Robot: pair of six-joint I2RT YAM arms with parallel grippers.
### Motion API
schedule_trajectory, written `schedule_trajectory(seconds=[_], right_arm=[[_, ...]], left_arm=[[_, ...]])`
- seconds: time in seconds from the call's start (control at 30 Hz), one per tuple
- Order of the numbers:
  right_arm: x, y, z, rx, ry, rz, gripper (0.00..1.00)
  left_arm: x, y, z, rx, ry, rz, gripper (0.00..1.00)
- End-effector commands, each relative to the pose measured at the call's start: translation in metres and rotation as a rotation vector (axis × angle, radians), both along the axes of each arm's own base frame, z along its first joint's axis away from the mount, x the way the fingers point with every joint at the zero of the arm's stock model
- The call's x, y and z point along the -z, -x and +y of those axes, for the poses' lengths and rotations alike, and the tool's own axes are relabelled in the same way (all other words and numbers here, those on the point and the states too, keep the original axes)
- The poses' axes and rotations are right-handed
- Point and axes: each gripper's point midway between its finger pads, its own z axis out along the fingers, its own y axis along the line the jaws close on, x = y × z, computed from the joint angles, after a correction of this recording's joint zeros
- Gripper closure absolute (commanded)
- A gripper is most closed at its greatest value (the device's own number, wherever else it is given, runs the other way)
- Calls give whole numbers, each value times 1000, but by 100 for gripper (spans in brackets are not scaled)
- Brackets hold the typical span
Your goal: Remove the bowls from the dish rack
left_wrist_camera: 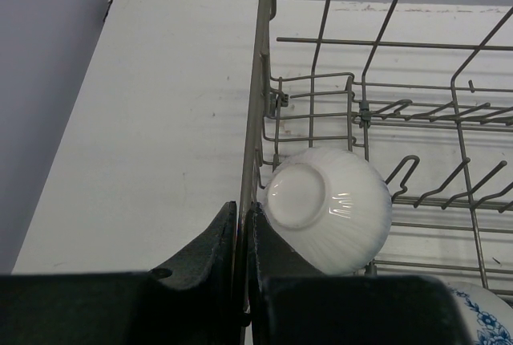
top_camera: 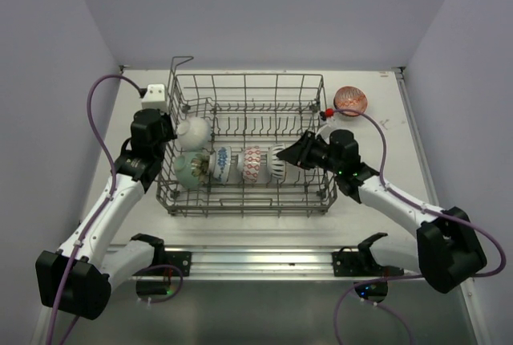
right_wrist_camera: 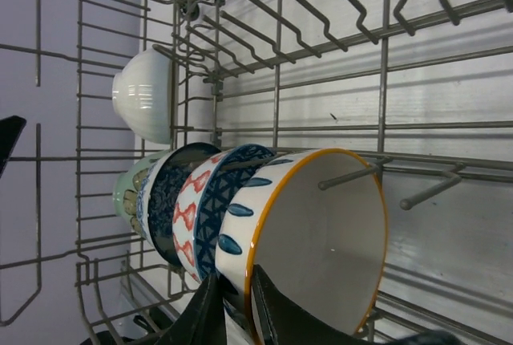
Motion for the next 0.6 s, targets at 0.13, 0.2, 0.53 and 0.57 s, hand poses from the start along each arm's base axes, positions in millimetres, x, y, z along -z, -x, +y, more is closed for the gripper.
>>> schedule_trajectory(seconds=[0.13,0.2,0.53,0.57], right_arm=[[-51,42,44,-344,-293,-141,78],[-62,54,45,-423,-345,-207,78],[-75,55,39,-495,-458,-234,97],[-74,53,38,-488,-473,-209,100]], left_arm=[[-7,-1,-16,48,39,-30,100],[-8,0,-16,48,39,-33,100],[-6,0,-19,54,33,-29,100],[-6,0,-19,54,33,-27,100]])
